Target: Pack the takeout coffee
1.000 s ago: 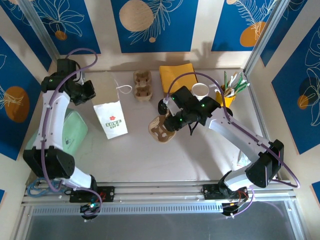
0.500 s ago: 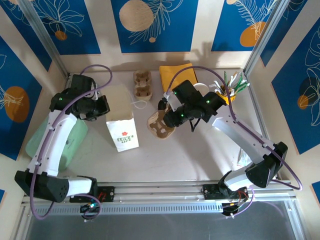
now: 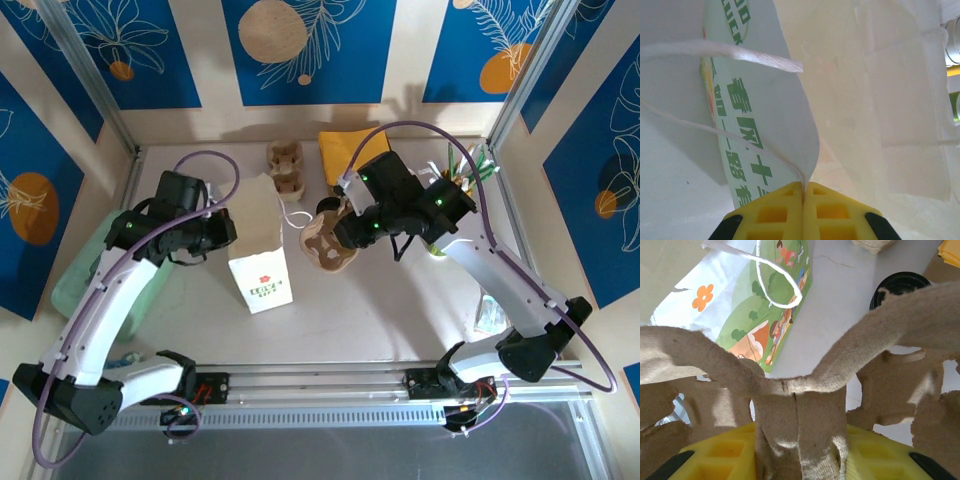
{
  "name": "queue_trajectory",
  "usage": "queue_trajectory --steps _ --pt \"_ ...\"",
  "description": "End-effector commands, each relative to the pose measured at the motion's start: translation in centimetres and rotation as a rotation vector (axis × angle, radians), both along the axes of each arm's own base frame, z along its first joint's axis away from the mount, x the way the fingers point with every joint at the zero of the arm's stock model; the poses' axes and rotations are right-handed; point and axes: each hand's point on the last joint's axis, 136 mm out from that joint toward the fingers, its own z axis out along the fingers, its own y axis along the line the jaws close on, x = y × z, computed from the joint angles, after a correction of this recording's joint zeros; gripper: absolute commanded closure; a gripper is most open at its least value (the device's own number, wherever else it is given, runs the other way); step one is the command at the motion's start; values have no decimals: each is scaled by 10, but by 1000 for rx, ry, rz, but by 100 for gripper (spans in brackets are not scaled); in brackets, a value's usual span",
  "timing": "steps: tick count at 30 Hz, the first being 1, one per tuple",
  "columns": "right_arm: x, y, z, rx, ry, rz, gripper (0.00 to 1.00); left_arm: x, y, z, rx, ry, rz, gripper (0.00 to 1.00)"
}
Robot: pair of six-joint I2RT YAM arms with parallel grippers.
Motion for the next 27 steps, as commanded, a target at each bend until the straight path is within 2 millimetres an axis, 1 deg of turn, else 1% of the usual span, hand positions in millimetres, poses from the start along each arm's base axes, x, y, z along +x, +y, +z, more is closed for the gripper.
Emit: queue_trajectory --steps 1,4,9,15,19,24,27 --pt "-6 -5 15 0 -27 14 65 -4 -9 3 -33 -16 -4 100" --pt "-4 -6 19 -3 -39 14 65 -8 -20 5 -54 -30 -29 100" --pt "-2 -9 29 -11 -67 12 65 -13 -31 11 -67 -55 -55 100" --pt "0 -10 37 -10 -89 14 65 -16 -38 17 -76 -77 -67 100" --pt "0 -10 40 -9 -98 16 65 -17 -42 20 -85 -83 -72 100" --pt "1 -10 42 -11 -106 17 65 -21 -46 29 -105 -102 -81 100" --pt "2 -10 44 -11 -112 20 65 -21 -49 29 -112 -102 -86 100"
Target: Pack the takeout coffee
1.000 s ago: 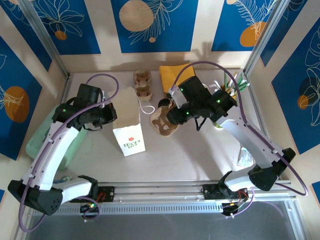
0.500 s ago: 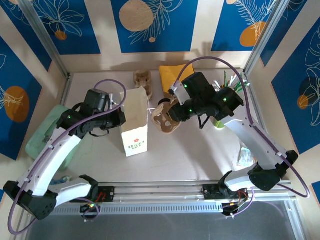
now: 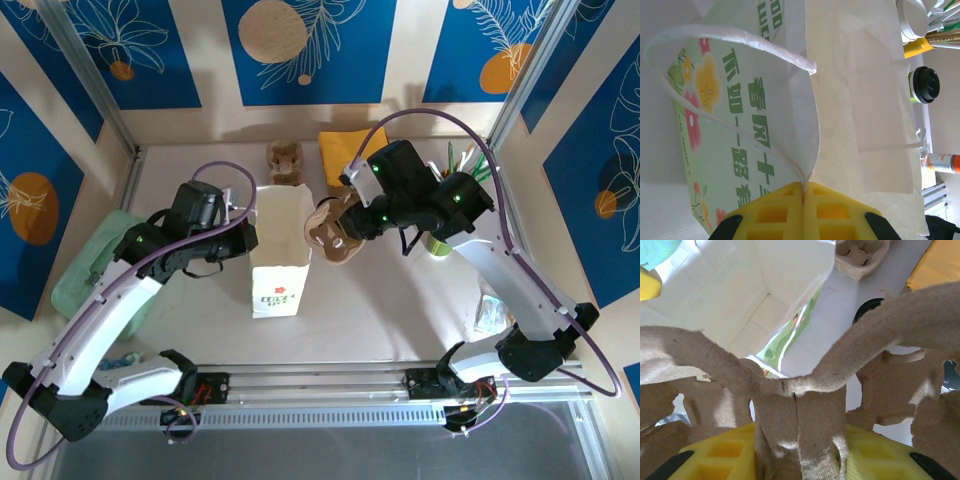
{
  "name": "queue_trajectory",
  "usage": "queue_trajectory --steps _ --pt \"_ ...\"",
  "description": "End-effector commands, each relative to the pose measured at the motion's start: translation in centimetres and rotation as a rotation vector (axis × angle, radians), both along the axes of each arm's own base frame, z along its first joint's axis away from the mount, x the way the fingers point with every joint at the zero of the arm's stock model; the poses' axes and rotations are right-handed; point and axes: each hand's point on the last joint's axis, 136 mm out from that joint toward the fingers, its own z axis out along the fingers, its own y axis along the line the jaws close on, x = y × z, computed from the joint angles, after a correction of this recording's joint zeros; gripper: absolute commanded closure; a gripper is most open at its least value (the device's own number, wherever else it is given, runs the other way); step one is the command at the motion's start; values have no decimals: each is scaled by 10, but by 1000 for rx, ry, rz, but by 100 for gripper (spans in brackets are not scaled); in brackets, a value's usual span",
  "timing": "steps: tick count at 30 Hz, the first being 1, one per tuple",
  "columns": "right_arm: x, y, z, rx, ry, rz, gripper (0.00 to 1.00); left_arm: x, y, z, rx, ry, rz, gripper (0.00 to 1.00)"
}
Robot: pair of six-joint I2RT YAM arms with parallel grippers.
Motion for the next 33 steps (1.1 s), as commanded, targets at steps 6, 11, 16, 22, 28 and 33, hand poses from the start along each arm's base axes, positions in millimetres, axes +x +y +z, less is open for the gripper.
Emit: queue_trajectory --steps 6,11,16,22,28,33 --pt "2 1 9 -14 -25 21 65 -2 -12 16 -79 -39 -5 100" --pt "6 2 12 -25 -33 27 65 -2 -16 17 -108 -41 -10 100" --pt "9 4 18 -27 -47 31 65 -2 -21 15 -147 -34 -8 100" --pt "11 6 19 -25 -47 36 65 -2 -25 14 -189 -39 -2 100" --pt "15 9 13 -43 -45 45 65 -2 -29 3 -208 -19 -3 100" --pt "23 13 15 -57 -66 54 65 -3 -23 -1 -185 -25 13 100"
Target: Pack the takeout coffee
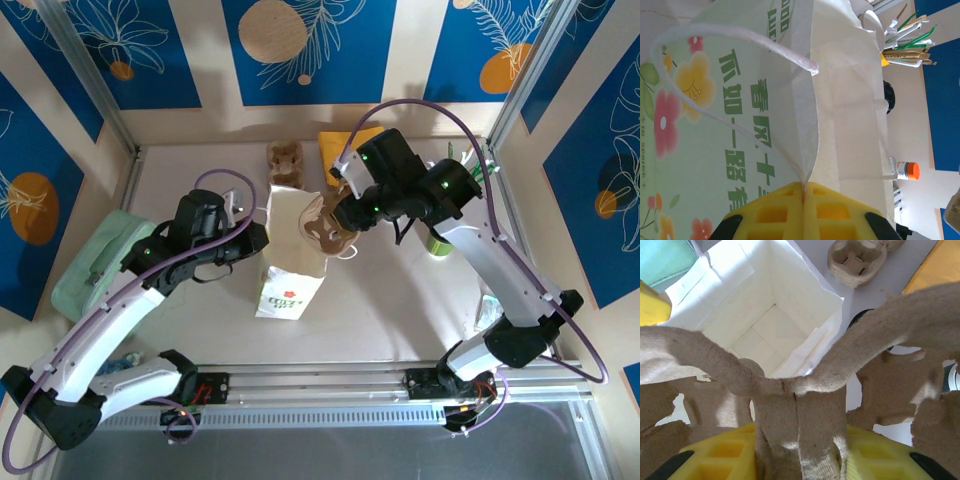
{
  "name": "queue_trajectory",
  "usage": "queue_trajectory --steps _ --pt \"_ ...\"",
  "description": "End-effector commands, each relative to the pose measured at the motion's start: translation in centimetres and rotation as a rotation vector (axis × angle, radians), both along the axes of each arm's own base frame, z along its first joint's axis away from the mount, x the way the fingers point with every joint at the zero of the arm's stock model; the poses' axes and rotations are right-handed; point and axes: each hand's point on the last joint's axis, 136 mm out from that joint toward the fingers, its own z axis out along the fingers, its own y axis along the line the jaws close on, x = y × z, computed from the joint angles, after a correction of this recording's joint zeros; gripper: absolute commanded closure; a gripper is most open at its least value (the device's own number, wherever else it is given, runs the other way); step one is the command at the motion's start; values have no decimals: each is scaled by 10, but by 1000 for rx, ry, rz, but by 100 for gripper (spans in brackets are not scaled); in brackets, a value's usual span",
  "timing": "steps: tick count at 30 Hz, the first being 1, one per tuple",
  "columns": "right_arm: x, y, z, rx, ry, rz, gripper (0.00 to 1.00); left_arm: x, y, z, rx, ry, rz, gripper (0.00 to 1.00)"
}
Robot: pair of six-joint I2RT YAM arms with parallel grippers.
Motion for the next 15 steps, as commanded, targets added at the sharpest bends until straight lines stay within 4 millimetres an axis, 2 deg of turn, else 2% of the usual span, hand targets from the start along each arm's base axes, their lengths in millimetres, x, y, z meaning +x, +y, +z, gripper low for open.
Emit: queue_trajectory --steps 1,3,8,15 --pt "9 5 12 -6 -52 24 65 -7 3 -2 -1 0 0 100" --pt "14 8 13 -16 -62 31 65 -8 4 -4 6 -4 0 99" --pt "28 17 13 -75 -108 55 65 -9 14 -7 60 -14 13 86" --pt "41 35 6 -186 -157 97 65 -12 30 -1 145 -44 33 82"
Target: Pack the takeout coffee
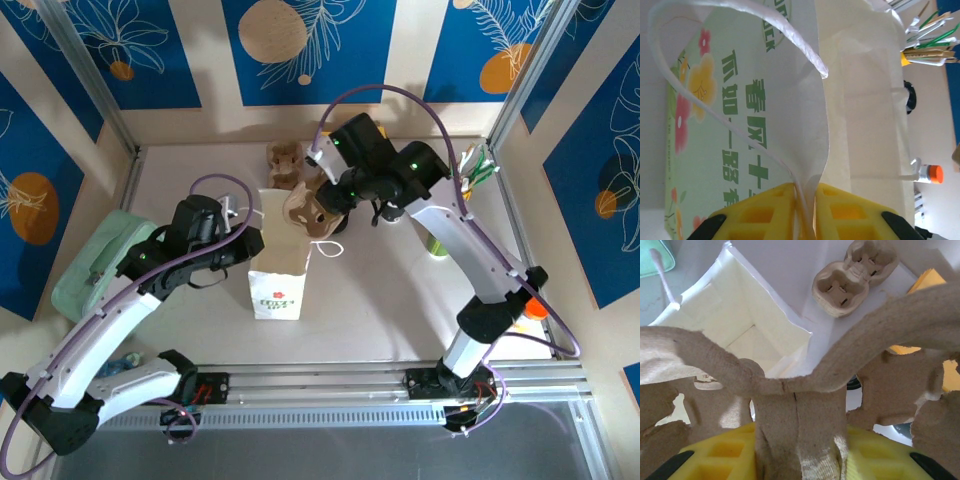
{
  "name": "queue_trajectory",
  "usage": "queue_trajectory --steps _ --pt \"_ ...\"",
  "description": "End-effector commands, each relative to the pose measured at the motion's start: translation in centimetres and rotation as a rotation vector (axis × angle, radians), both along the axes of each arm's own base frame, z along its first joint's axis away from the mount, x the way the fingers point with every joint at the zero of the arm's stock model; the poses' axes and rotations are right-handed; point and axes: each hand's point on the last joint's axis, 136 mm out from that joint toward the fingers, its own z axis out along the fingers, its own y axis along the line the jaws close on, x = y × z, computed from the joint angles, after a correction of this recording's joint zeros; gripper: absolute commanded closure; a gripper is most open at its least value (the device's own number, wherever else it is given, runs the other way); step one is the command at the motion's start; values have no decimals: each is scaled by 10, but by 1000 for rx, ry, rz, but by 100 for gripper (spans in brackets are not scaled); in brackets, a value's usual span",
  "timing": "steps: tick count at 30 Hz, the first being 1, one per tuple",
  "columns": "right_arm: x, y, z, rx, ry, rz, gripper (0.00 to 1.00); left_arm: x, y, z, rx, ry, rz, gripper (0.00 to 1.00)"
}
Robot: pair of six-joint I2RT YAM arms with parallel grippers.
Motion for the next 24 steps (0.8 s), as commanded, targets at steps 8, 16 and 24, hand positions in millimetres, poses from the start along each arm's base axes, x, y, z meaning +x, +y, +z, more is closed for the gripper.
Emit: queue_trajectory --steps 8,16,24 --pt "4 27 -11 -191 -82 93 65 -10 26 26 102 -88 18 73" --pt "-3 46 -14 -237 -129 166 65 -16 38 38 123 -122 27 66" --pt "-10 65 0 -227 -208 248 65 -18 59 43 188 -130 74 61"
